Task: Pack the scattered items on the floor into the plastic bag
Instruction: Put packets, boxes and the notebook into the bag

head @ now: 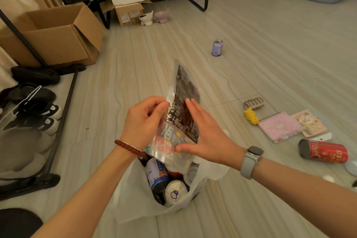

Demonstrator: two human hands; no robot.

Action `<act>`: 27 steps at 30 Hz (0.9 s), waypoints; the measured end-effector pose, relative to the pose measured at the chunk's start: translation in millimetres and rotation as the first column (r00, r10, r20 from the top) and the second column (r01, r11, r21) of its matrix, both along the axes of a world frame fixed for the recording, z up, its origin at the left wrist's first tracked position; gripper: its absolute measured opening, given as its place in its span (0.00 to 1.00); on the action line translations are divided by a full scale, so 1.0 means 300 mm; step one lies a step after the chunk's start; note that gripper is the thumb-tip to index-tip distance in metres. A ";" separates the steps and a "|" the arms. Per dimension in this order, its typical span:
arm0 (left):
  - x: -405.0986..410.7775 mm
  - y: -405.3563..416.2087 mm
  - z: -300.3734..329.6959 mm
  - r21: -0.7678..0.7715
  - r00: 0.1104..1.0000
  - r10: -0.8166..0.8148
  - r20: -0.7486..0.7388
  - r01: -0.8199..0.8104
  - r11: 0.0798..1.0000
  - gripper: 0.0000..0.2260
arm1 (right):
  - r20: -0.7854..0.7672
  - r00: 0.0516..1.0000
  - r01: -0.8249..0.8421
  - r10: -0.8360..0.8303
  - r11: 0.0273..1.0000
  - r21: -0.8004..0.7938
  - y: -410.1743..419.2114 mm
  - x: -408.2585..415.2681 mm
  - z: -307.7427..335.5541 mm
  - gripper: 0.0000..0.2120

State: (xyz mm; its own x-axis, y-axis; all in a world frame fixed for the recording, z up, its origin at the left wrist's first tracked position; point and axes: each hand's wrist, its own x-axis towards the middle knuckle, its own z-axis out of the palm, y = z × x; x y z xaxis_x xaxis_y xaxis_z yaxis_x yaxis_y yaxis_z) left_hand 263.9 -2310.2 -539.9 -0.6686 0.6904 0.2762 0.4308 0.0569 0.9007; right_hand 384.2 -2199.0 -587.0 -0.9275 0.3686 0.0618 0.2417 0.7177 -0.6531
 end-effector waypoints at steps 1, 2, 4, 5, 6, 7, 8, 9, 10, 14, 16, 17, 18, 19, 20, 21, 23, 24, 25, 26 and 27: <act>0.004 0.006 0.005 0.011 1.000 -0.008 0.004 0.008 1.000 0.12 | -0.025 1.000 0.002 -0.003 1.000 -0.028 -0.002 -0.001 0.001 0.51; 0.005 0.009 0.008 0.017 1.000 -0.016 0.003 0.016 1.000 0.12 | -0.052 0.999 0.006 -0.010 0.998 -0.065 -0.006 -0.001 0.003 0.51; 0.004 0.014 0.009 0.007 0.999 -0.037 -0.004 0.037 0.999 0.12 | -0.099 0.994 0.025 -0.043 0.984 -0.178 -0.012 0.001 0.003 0.47; 0.005 0.018 0.009 -0.006 0.999 -0.042 0.001 0.042 0.999 0.12 | -0.128 0.990 0.036 -0.067 0.973 -0.228 -0.016 0.003 0.002 0.42; 0.004 0.022 0.009 -0.019 0.999 -0.033 0.016 0.034 0.999 0.11 | -0.156 0.984 0.050 -0.092 0.967 -0.251 -0.016 0.003 -0.001 0.34; 0.000 0.027 0.007 -0.031 1.000 -0.011 0.022 0.012 0.999 0.11 | -0.179 0.977 0.070 -0.118 0.965 -0.252 -0.012 0.005 -0.005 0.25; -0.007 0.031 0.006 -0.044 1.000 0.021 0.020 -0.020 0.999 0.10 | -0.192 0.970 0.099 -0.147 0.966 -0.239 -0.005 0.006 -0.005 0.17; -0.020 0.030 0.003 -0.059 0.998 0.058 0.017 -0.056 0.997 0.10 | -0.193 0.966 0.130 -0.173 0.968 -0.215 0.005 0.008 -0.005 0.11; -0.036 0.027 0.000 -0.067 0.995 0.098 0.027 -0.096 0.993 0.08 | -0.195 0.961 0.159 -0.196 0.968 -0.194 0.017 0.012 -0.003 0.06; -0.075 0.003 -0.023 -0.115 0.987 0.161 -0.029 -0.163 0.980 0.02 | -0.143 0.952 0.208 -0.271 0.914 -0.349 0.047 0.030 0.003 0.06; -0.068 0.004 -0.037 -0.228 0.996 0.058 -0.067 -0.072 0.971 0.12 | -0.117 0.950 0.215 -0.291 0.876 -0.432 0.052 0.039 0.006 0.10; -0.060 0.009 -0.044 -0.288 1.000 -0.014 -0.017 0.009 0.958 0.19 | -0.108 0.951 0.213 -0.290 0.867 -0.450 0.055 0.041 0.008 0.11; -0.049 0.016 -0.050 -0.338 0.996 -0.070 0.059 0.086 0.937 0.24 | -0.106 0.952 0.210 -0.289 0.862 -0.462 0.058 0.042 0.013 0.11; -0.040 0.021 -0.059 -0.373 0.988 -0.101 0.117 0.138 0.918 0.24 | -0.105 0.951 0.212 -0.292 0.858 -0.468 0.062 0.043 0.014 0.11; -0.032 0.025 -0.070 -0.386 0.983 -0.116 0.139 0.162 0.908 0.18 | -0.102 0.950 0.216 -0.296 0.855 -0.472 0.064 0.044 0.014 0.11; -0.027 0.028 -0.077 -0.379 0.987 -0.109 0.118 0.146 0.914 0.10 | -0.088 0.953 0.216 -0.290 0.853 -0.476 0.065 0.046 0.014 0.10; -0.023 0.028 -0.076 -0.316 0.993 -0.067 0.097 0.094 0.944 0.02 | -0.020 0.981 0.152 -0.190 0.839 -0.522 0.065 0.056 0.013 0.06; -0.025 0.026 -0.074 -0.287 0.994 -0.048 0.102 0.075 0.955 0.04 | 0.034 0.995 0.095 -0.092 0.816 -0.570 0.061 0.061 0.016 0.04; -0.028 0.023 -0.070 -0.270 0.993 -0.039 0.112 0.068 0.960 0.05 | 0.085 0.996 0.051 0.002 0.785 -0.617 0.057 0.067 0.016 0.03; -0.034 0.020 -0.068 -0.270 0.992 -0.035 0.124 0.067 0.961 0.05 | 0.116 0.992 0.029 0.058 0.776 -0.631 0.054 0.071 0.013 0.04; -0.040 0.015 -0.067 -0.287 0.991 -0.042 0.127 0.077 0.955 0.05 | 0.125 0.990 0.024 0.064 0.802 -0.597 0.052 0.074 0.011 0.06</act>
State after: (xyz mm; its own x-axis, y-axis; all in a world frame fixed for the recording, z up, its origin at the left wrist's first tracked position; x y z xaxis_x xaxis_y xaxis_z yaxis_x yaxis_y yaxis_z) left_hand 251.8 -2305.8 -560.1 -0.6397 0.7684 -0.0209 0.3325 0.3010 0.8938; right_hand 406.3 -2183.5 -583.9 -0.9180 0.2733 -0.2874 0.3470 0.2027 -0.9157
